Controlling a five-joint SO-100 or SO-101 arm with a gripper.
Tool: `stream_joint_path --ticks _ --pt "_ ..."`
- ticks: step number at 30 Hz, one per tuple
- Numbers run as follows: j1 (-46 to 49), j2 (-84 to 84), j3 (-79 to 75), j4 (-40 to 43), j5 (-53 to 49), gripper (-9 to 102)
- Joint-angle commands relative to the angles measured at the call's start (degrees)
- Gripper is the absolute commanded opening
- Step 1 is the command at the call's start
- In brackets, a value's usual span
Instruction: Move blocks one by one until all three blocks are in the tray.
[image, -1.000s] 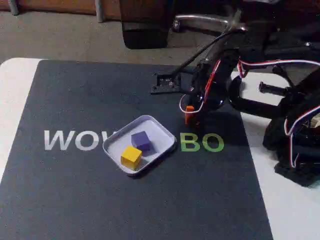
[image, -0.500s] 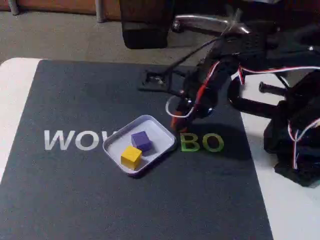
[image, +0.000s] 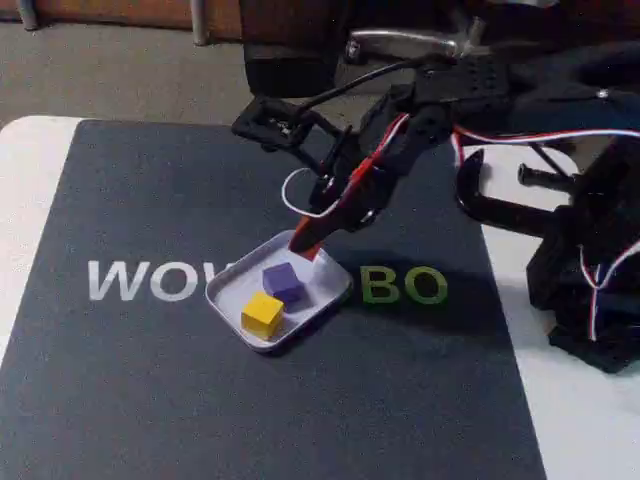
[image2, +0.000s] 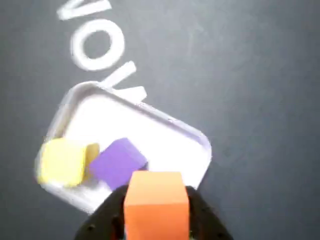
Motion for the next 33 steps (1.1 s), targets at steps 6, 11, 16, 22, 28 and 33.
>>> stream_joint_path --ticks 6,11,16,22,28,33 --pt "2.1 -3.6 -3.7 -1.7 -1.6 -7" --pt "1.5 -3.5 -3.9 -1.7 -2.0 5" --pt "1.6 -3.6 -4.0 -1.7 -2.5 15" --pt "1.6 -3.3 -4.0 -1.3 -3.1 17" --pt "1.3 4.4 0.4 0.4 -4.9 16" --pt "-0.4 18.6 9.8 2.8 -8.2 14"
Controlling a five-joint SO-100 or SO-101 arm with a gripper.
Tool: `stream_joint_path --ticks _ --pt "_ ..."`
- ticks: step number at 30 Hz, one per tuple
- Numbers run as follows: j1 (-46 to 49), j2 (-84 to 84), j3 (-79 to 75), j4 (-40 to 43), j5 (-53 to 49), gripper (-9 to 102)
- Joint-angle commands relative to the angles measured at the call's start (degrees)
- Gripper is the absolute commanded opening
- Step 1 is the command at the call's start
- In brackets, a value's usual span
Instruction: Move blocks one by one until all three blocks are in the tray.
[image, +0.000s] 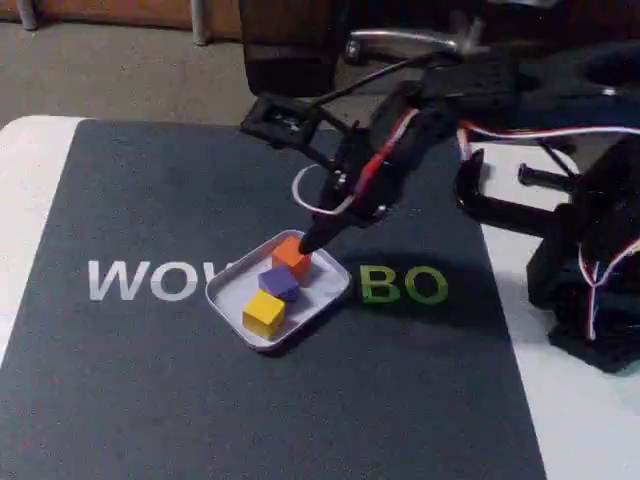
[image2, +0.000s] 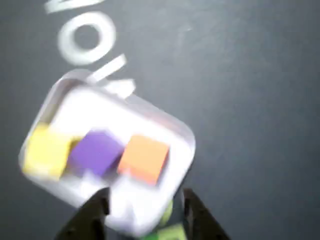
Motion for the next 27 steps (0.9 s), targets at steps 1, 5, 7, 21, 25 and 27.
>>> stream_joint_path --ticks 1,5,7,21,25,27 --pt "-1.5 12.7 5.9 1.5 -2.6 12" --pt "-3.6 28.6 16.6 3.9 -6.7 8" --pt "-4.0 35.5 21.0 7.5 -10.4 6" --pt "-17.1 82.0 46.8 31.3 -13.4 -8" --pt "-23.6 82.0 52.0 30.8 -11.2 -8" --pt "-25.2 81.9 53.1 31.4 -9.7 -8"
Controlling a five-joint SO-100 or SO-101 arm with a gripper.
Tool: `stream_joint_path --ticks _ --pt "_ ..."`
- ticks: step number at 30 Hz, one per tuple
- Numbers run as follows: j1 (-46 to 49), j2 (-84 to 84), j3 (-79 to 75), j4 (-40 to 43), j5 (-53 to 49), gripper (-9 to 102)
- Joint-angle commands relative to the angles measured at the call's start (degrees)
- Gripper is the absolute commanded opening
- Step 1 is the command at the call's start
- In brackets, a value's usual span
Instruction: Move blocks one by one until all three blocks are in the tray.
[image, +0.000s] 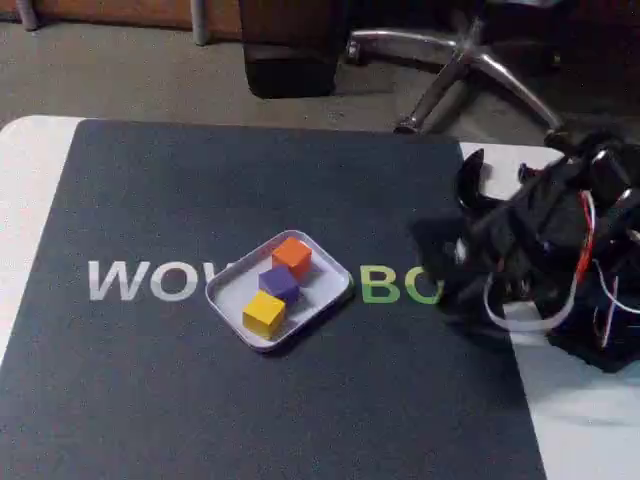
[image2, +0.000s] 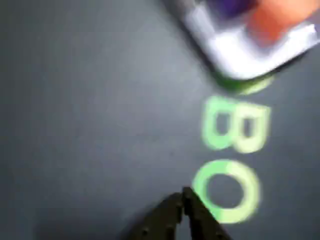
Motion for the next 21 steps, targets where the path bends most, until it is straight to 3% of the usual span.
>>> stream_joint_path --ticks 1,5,21 --pt "-3.5 0.8 0.4 0.5 4.0 -8" --pt "-6.3 0.9 0.4 0.3 6.3 -8" --pt "-2.5 0.9 0.4 0.8 5.9 -5"
